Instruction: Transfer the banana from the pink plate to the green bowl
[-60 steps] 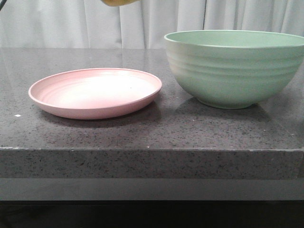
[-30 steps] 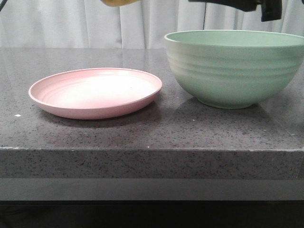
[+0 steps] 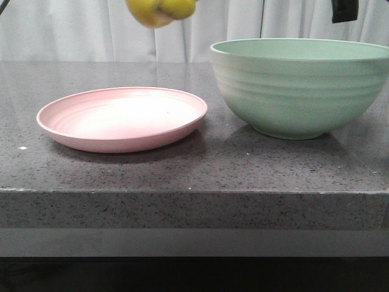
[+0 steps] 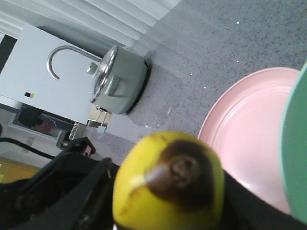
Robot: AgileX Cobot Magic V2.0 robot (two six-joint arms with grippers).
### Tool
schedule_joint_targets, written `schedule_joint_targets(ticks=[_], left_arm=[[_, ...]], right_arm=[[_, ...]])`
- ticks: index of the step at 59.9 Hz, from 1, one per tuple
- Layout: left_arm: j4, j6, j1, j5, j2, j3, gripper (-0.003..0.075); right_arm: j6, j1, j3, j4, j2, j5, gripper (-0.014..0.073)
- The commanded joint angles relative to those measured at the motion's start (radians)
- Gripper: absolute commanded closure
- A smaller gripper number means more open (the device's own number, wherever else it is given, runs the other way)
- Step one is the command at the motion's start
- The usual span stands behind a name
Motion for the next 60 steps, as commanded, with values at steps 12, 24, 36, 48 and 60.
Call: schedule_joint_targets(ticks=[12, 24, 36, 48, 60], left_arm=[[-0.015, -0.007, -0.010, -0.068, -0.036, -0.031, 0.0187], [-0.015, -0.007, -0.010, -0.068, -0.036, -0.031, 0.0187], [-0.015, -0.007, -0.010, -0.068, -0.036, -0.031, 0.0187], [-0.015, -0.007, -0.010, -0.068, -0.036, -0.031, 0.0187], [-0.015, -0.007, -0.010, -0.068, -0.036, -0.031, 0.0187]], right_arm=[[-0.140, -0.034, -0.175, -0.017, -0.022, -0.120, 0.0472], [-0.140, -0.111, -0.333, -0.342, -0.022, -0.209, 0.0471], [-0.140, -0.162, -0.370, -0.634, -0.012, -0.302, 0.0461], [-0.140, -0.162, -0.370, -0.678, 0.102, -0.301, 0.0461], [-0.140, -0.162, -0.370, -0.678, 0.220, -0.234, 0.0461]])
